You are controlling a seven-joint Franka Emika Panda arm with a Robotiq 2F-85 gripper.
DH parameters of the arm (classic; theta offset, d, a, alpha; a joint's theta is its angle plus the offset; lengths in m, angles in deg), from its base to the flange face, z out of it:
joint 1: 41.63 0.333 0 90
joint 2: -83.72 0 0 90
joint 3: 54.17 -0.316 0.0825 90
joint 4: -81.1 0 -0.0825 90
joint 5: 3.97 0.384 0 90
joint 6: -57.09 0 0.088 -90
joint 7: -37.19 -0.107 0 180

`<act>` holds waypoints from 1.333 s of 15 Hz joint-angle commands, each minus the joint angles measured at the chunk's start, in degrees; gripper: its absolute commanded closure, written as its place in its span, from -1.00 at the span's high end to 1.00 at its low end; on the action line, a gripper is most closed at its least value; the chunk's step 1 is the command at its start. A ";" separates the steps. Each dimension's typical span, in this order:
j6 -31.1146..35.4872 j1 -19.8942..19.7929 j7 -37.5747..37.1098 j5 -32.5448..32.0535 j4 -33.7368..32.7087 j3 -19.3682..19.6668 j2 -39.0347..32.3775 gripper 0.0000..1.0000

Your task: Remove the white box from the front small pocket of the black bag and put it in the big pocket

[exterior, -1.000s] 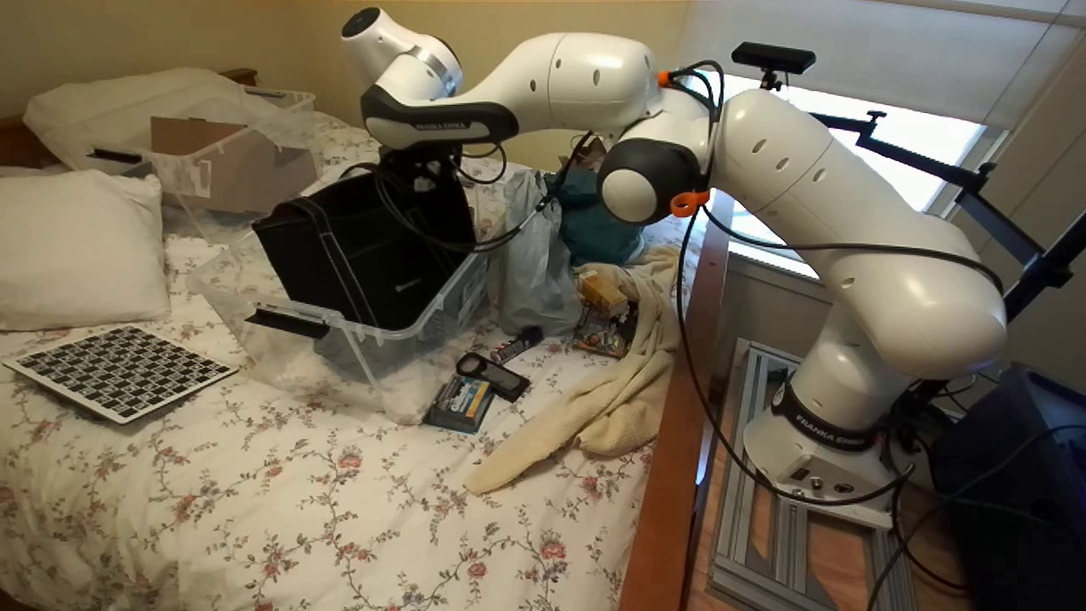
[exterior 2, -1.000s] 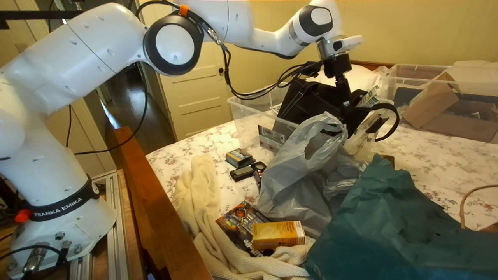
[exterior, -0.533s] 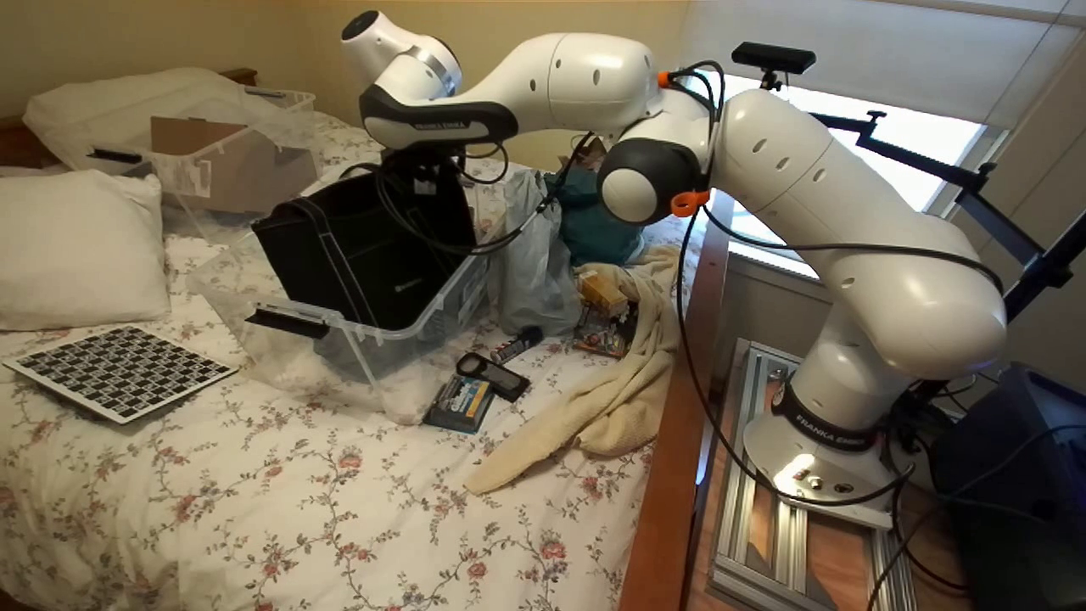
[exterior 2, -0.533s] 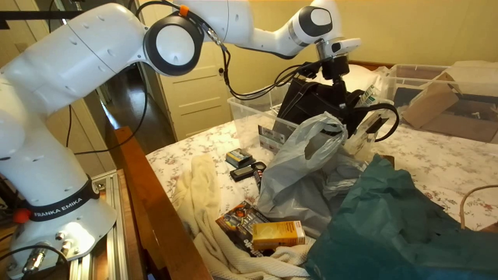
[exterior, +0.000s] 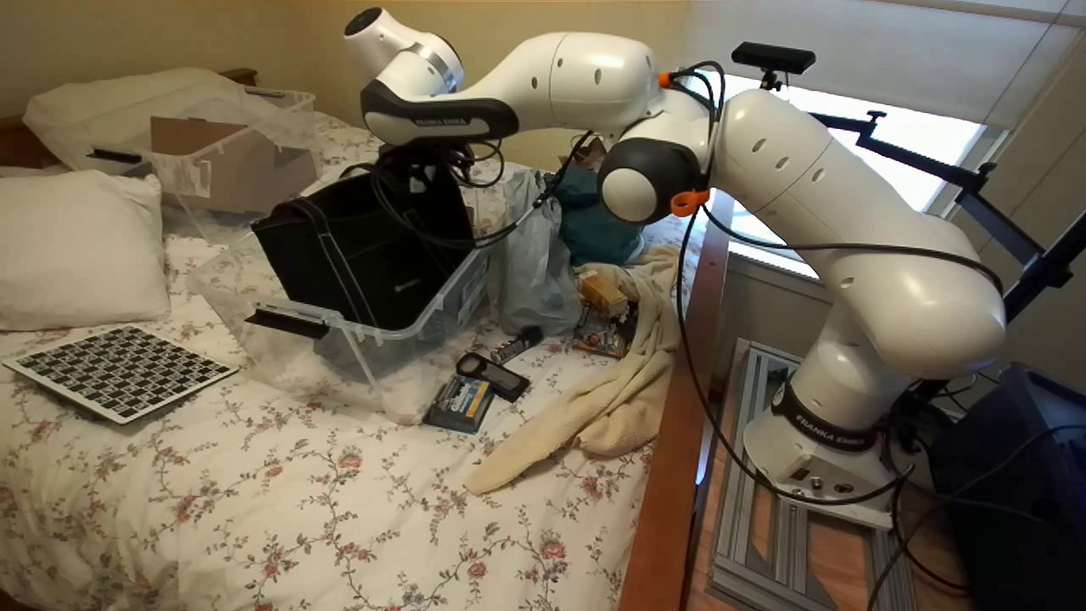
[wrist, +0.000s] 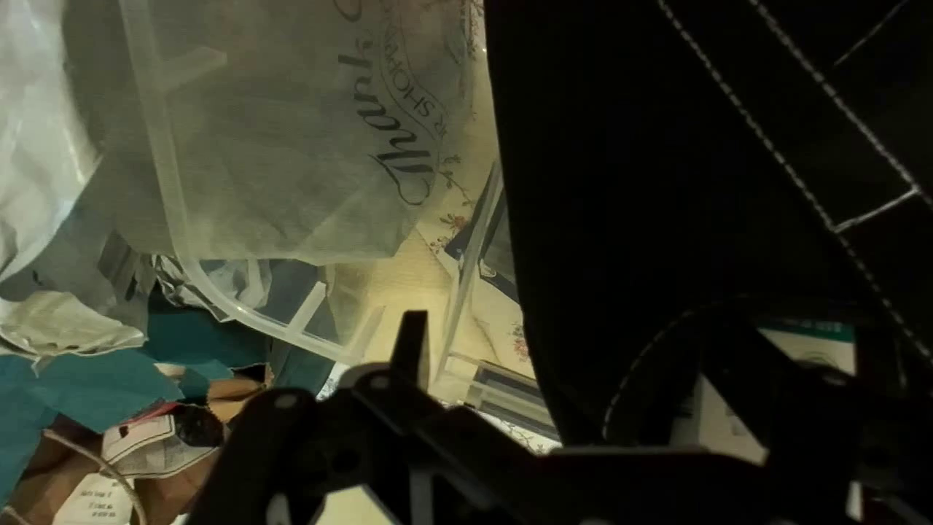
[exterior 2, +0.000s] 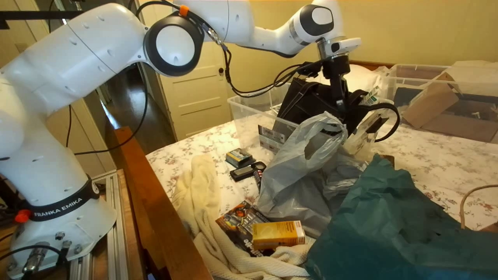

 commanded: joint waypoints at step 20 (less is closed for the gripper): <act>6.43 -0.71 -23.46 2.13 -5.17 -0.58 -5.92 0.47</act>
